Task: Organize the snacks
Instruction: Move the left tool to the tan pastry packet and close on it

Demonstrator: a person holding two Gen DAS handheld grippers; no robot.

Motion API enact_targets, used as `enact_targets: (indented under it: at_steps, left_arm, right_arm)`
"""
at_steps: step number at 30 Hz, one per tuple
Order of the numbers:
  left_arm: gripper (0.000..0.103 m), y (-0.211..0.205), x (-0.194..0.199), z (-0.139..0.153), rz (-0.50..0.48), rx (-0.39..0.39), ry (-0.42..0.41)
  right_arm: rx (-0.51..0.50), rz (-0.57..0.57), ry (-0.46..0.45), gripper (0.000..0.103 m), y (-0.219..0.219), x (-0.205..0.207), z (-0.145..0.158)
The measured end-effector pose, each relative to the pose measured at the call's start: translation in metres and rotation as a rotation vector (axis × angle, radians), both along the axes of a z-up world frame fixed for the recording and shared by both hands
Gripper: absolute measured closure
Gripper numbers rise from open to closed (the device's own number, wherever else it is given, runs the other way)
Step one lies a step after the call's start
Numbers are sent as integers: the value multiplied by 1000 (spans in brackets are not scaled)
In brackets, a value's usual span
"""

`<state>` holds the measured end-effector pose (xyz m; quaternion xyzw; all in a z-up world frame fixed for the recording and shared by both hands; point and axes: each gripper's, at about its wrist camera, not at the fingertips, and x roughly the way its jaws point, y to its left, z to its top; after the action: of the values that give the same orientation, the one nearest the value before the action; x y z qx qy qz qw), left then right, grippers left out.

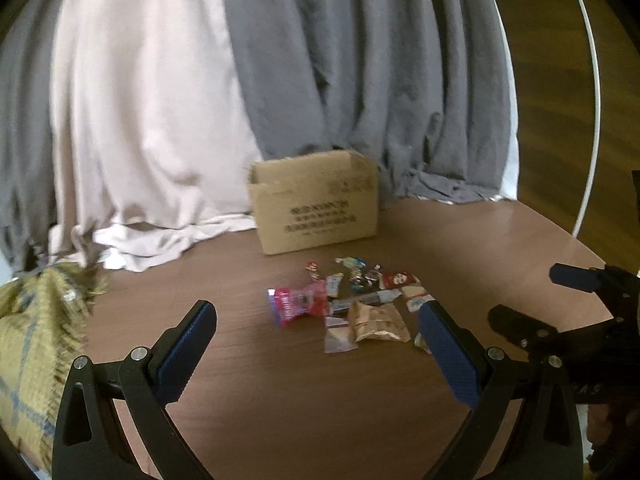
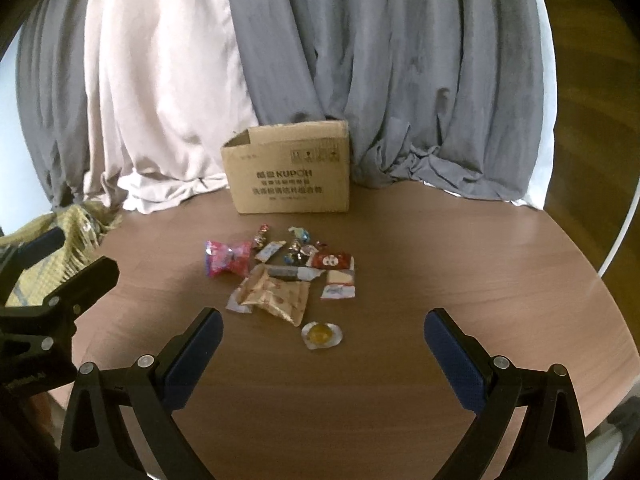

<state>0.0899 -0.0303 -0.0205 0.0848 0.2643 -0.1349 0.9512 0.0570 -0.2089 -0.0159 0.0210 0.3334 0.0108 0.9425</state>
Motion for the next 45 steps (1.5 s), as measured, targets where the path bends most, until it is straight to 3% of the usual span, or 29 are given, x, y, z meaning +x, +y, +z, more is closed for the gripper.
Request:
enact_targets:
  at_steps: [6, 18, 26, 28, 32, 34, 38, 41, 43, 45]
  left_arm:
    - [14, -10, 43, -28, -98, 0, 110]
    - [26, -27, 103, -82, -227, 3, 289]
    - [32, -37, 126, -106, -236, -37, 370]
    - [34, -40, 131, -110, -234, -42, 383]
    - [38, -44, 139, -120, -235, -58, 437]
    - [39, -46, 142, -123, -230, -63, 450]
    - [43, -48, 144, -127, -225, -79, 475]
    - [53, -49, 145, -130, -224, -81, 500]
    - [56, -49, 144, -130, -222, -93, 504]
    - [62, -50, 144, -130, -226, -98, 507]
  right_arm:
    - [21, -29, 66, 3, -5, 31, -21]
    - [136, -78, 274, 28, -13, 77, -78]
    - [155, -65, 340, 34, -14, 93, -103]
    - [168, -57, 353, 42, -15, 96, -107]
    - [182, -46, 374, 43, -15, 102, -113]
    - [189, -40, 383, 49, -16, 104, -115]
    - [201, -28, 394, 50, -16, 107, -118]
    - [208, -18, 399, 50, -15, 109, -120]
    - [205, -8, 404, 61, -14, 110, -121]
    - [206, 3, 413, 62, -13, 111, -123]
